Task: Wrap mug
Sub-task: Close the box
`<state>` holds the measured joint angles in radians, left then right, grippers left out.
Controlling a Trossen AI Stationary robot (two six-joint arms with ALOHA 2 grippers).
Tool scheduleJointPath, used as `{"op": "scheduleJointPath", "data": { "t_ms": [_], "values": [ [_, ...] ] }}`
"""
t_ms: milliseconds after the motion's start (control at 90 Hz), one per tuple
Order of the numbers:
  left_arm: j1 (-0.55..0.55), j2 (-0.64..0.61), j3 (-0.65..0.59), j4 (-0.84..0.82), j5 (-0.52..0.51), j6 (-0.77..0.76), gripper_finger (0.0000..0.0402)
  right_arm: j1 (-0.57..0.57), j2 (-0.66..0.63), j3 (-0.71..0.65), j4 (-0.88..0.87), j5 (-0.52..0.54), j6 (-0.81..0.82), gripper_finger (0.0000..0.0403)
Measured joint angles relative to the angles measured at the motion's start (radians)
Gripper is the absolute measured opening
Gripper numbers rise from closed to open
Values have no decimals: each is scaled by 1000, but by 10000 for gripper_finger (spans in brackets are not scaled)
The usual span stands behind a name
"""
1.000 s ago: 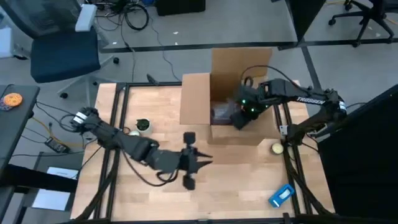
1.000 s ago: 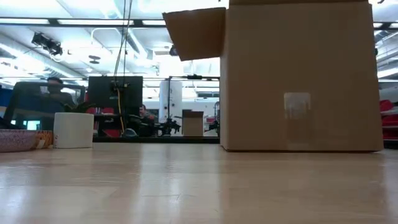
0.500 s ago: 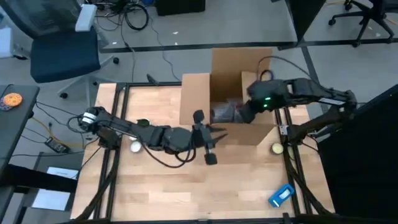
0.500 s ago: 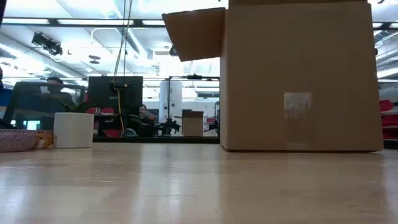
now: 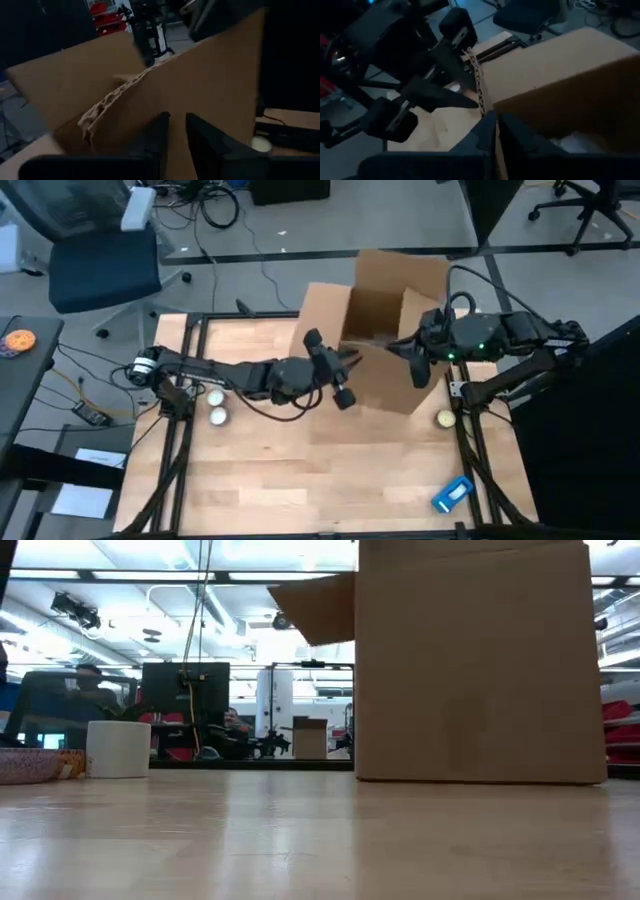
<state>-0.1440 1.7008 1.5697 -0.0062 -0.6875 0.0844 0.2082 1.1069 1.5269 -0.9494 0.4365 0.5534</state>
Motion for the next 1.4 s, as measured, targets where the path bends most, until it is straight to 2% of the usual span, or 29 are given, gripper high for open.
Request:
{"op": "scheduleJointPath", "data": {
  "t_ms": [178,322,411,611,733,856,1044,1156,1244,1400],
  "values": [
    [7,2,-2,-70,-7,-6,53,1,-15,-19,41,74,-84,0],
    [12,2,-3,-110,-7,-11,53,3,-49,-24,232,78,-237,0],
    [12,2,-3,-99,-5,-11,53,12,-73,-21,309,10,-285,0],
    [28,2,-3,-49,-1,-11,53,80,-50,-20,333,-277,-387,0],
    [61,2,-3,-19,0,-14,53,134,-13,-22,289,-306,-400,0],
    [87,2,-3,-9,-1,-47,53,148,23,-21,177,-211,-368,0],
    [104,2,-3,-23,13,-64,53,136,34,-21,8,139,-295,0],
    [104,2,-3,-27,18,-64,53,119,30,-21,-31,312,-267,0],
    [105,2,-3,-28,18,-64,53,107,23,-20,-44,364,-248,0],
    [105,2,-3,-30,20,-63,53,101,27,-20,-43,354,-240,0]
  ]
}}
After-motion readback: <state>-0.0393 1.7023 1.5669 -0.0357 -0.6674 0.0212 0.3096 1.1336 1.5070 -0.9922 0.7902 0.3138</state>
